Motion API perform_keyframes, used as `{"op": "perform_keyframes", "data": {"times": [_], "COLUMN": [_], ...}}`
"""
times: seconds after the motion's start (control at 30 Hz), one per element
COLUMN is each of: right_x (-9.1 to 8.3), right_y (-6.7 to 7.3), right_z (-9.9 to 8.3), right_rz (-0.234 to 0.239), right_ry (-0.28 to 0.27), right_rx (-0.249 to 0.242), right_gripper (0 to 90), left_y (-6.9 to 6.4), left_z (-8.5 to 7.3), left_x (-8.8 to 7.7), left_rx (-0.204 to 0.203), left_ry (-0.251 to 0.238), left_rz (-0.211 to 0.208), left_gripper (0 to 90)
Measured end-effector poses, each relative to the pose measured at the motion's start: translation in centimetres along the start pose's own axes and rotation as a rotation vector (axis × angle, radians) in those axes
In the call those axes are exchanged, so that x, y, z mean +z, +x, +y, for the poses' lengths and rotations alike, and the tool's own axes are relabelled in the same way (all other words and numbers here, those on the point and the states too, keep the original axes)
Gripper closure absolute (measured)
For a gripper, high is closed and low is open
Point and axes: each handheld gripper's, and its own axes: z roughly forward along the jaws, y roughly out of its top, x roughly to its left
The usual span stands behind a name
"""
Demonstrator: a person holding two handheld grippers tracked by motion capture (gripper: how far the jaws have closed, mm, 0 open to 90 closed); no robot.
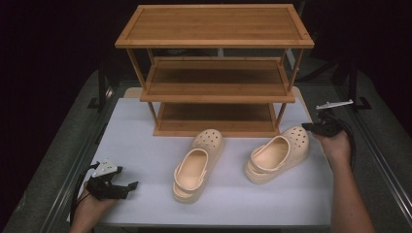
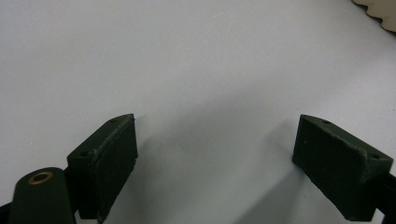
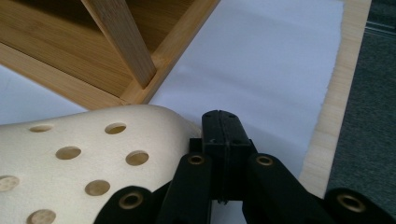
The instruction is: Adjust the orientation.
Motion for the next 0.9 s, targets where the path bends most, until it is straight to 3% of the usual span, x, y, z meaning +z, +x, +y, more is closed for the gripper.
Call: {"op": "perform_keyframes", "data": {"times": [0.4,0.9], "right_x": [0.0,1.1], "right_y": [0.8,5.9], "right_z": [-0.6,-0.9], "right_rz": [0.066,0.178], "right_ry": [-0.02,-0.045], "right_rx": [-0.038,-0.158], "right_gripper": [90.0,90.0], "left_y": [0.0,0.0], "left_z": [0.0,0.0], "left_x": [0.0,0.0], "left_rx": [-0.001,0.0], "left_ry": [0.001,0.0], "left_rz": [-0.001,0.001], "left_gripper": [13.0,13.0]}}
